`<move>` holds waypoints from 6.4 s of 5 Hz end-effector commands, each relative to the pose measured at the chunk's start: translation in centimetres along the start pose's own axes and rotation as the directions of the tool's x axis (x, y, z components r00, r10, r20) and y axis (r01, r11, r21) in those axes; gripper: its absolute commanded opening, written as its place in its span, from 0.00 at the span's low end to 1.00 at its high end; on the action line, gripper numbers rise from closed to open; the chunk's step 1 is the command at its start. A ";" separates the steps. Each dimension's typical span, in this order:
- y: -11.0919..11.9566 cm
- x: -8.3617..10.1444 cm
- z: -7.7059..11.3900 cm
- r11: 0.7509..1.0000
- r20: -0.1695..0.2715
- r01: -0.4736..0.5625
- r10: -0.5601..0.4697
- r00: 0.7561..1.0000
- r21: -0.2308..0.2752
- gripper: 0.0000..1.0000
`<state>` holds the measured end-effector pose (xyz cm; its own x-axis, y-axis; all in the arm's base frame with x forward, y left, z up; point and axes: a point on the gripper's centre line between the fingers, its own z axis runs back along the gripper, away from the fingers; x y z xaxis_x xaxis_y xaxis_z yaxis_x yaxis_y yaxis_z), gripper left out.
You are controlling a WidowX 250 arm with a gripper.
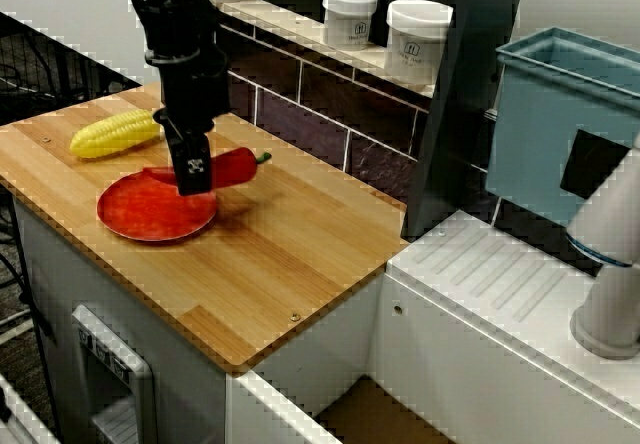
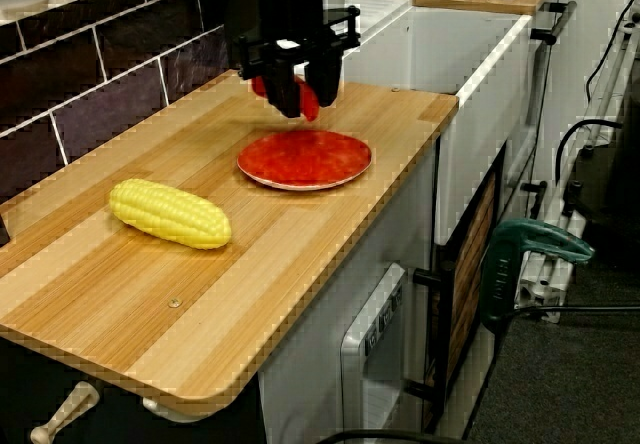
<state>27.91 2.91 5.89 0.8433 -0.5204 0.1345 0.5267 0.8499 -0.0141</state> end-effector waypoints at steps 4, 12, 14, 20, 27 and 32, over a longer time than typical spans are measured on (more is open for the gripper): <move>-0.9 4.0 -3.2 0.999 -0.017 0.022 -0.021 1.000 0.030 0.00; 3.4 -3.6 3.7 0.994 0.024 -0.108 0.108 0.994 0.015 1.00; 6.6 -4.4 4.0 0.976 0.037 -0.213 0.211 0.977 0.046 1.00; 14.5 -7.3 2.9 0.874 0.086 -0.470 0.462 0.883 0.126 1.00; 13.7 -6.8 -1.3 0.864 0.033 -0.481 0.482 0.876 0.148 0.00; 7.2 -7.1 6.6 0.940 0.127 -0.338 0.330 0.935 0.052 0.00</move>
<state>25.86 12.45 10.04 0.9607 -0.1856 0.2063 0.1991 0.9789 -0.0465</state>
